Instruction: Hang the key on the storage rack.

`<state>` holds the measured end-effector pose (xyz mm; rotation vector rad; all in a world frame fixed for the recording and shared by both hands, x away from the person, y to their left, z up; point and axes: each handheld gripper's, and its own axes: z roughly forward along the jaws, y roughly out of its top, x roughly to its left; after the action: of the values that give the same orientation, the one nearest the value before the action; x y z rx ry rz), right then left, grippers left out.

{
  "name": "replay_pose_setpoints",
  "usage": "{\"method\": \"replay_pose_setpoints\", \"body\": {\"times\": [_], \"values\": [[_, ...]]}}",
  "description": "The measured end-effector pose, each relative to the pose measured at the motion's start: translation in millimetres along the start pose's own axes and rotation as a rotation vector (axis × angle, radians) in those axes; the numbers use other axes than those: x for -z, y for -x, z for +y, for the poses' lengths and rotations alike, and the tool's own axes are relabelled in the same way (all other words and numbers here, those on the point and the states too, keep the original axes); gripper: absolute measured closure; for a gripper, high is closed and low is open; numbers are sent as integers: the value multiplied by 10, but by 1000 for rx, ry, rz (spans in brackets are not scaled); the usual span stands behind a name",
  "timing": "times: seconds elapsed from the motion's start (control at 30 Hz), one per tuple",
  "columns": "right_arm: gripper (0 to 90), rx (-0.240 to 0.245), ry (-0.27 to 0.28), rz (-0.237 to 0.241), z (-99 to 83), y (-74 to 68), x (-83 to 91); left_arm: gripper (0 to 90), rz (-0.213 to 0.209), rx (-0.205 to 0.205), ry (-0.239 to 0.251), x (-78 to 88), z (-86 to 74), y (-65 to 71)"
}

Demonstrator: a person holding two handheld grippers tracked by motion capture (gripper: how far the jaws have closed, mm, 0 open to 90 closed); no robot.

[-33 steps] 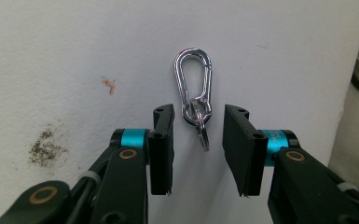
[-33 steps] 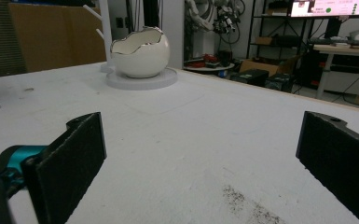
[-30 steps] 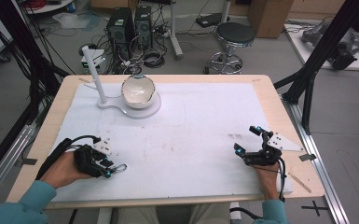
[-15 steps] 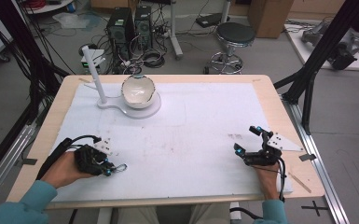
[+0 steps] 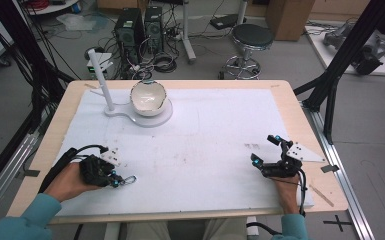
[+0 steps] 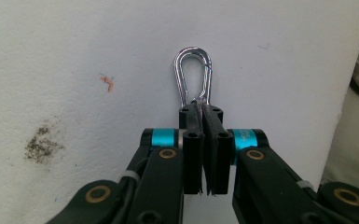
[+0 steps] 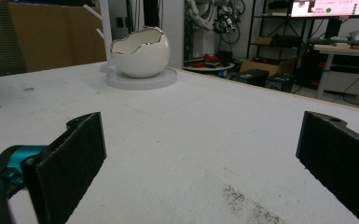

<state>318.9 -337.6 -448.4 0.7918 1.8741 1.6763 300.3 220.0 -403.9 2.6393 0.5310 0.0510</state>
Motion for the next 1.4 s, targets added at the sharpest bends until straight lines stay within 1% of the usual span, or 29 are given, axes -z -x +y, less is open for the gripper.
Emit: {"method": "replay_pose_setpoints", "body": {"times": [0.13, 0.2, 0.23, 0.3, 0.37, 0.4, 0.47, 0.53, 0.6, 0.63, 0.7, 0.73, 0.83, 0.9, 0.97, 1.03, 1.07, 1.1, 1.13, 1.27, 1.37, 1.4], "values": [[6, -2, 2, 2, -1, 0, 0, 879, -5, 7, 11, 0, -14, -6], [6, 1, 3, 1, 0, 2, -1, 881, 1, 16, 23, 0, -29, -5], [7, -1, 1, 2, -1, 0, -1, 881, -4, 15, 22, 4, -35, -13], [7, 2, 1, 1, 0, 1, -1, 882, -10, 26, 34, 4, -45, -12], [6, 0, 2, 0, -1, 0, -1, 883, -2, 15, 39, 17, -47, -16], [6, 3, 2, 1, 0, 1, -2, 883, -1, 27, 57, 29, -48, -15], [6, 6, 2, 2, 0, 3, -2, 883, -5, 36, 79, 60, -48, -25], [6, 1, 1, 3, -1, 1, -1, 884, -5, 37, 102, 108, -46, -53], [6, -1, 0, 1, 0, 0, 0, 884, 4, 60, 138, 167, -42, -69], [6, 3, 2, 2, 0, 2, -2, 884, 3, 72, 165, 190, -41, -79], [7, 2, 1, 2, 0, 1, -2, 884, 4, 74, 194, 250, -36, -101], [6, 2, 1, 2, 0, 2, -2, 884, 2, 81, 210, 283, -32, -111], [7, 8, 1, 2, 0, 2, -2, 884, 24, 80, 240, 405, 4, -157], [6, 11, 1, 1, 0, 3, -2, 884, 28, 105, 294, 493, 27, -192], [6, 9, 2, 2, 0, 4, -2, 884, 35, 117, 326, 599, 53, -243], [6, 7, 1, 2, 0, 3, -2, 884, 42, 119, 353, 694, 81, -287], [7, 7, 1, 3, 0, 3, -2, 884, 40, 123, 382, 759, 103, -317], [6, 8, 2, 2, 0, 4, -2, 885, 49, 124, 401, 814, 122, -339], [6, 6, 2, 3, 0, 3, -2, 884, 54, 125, 409, 858, 136, -355], [6, 12, 2, -1, 0, 1, -4, 884, 61, 134, 478, 1080, 202, -470], [6, 8, -1, 0, 0, -8, -3, 884, 78, 143, 499, 1200, 236, -548], [6, 7, 0, 1, 0, -8, -3, 884, 80, 154, 508, 1230, 248, -570]]}}
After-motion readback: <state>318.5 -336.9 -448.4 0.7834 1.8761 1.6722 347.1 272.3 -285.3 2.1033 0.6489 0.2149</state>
